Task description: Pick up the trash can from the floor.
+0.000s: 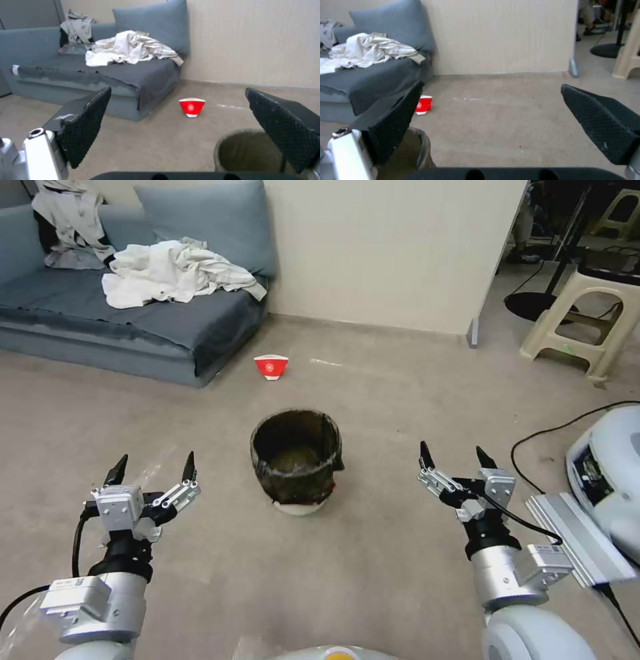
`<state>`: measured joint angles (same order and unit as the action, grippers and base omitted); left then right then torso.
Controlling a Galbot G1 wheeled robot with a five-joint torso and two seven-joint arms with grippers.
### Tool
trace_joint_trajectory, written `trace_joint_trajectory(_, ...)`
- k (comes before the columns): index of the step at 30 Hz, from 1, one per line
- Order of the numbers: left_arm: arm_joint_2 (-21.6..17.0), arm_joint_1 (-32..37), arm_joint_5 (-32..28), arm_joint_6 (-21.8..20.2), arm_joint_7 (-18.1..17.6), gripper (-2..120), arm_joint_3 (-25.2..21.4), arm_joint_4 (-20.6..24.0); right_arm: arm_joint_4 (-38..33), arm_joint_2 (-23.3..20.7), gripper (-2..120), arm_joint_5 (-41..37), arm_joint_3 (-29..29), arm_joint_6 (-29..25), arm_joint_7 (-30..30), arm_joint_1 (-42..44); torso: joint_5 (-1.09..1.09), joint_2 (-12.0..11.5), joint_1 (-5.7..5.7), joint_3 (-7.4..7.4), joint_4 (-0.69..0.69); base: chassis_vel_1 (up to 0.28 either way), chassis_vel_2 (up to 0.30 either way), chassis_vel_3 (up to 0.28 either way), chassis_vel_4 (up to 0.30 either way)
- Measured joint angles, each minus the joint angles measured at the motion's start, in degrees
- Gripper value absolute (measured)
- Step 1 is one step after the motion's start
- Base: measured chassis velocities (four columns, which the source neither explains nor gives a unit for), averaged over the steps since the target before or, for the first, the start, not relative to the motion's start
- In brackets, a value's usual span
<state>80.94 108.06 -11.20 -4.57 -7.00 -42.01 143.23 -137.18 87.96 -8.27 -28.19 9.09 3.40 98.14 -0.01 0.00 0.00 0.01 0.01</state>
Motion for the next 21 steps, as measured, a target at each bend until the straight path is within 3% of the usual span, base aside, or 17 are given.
trace_joint_trajectory(6,-1.17,-1.96,-1.25,-0.92,0.10,100,-0.18,-0.36,0.73,-0.30,100,-0.01,0.26,-0.09,-0.27,-0.15,0.04,0.00,0.01,0.01,-0.01,-0.146,0.153,0.130,-0.127)
trace_joint_trajectory(18,-3.66,-7.49,-3.68,-4.22,1.01,100,1.18,-4.73,3.14,-1.85,100,-0.35,-0.03,-1.12,-0.29,0.27,0.00,0.00,0.00,-0.01,-0.01,-0.002,0.002,0.004,-0.006)
trace_joint_trajectory(21,-4.77,-10.17,-5.76,-7.24,0.97,100,2.48,-6.55,3.88,-1.94,100,-0.34,0.01,-1.76,-0.61,0.39,0.01,0.00,0.00,-0.01,-0.01,0.000,0.000,0.000,0.000)
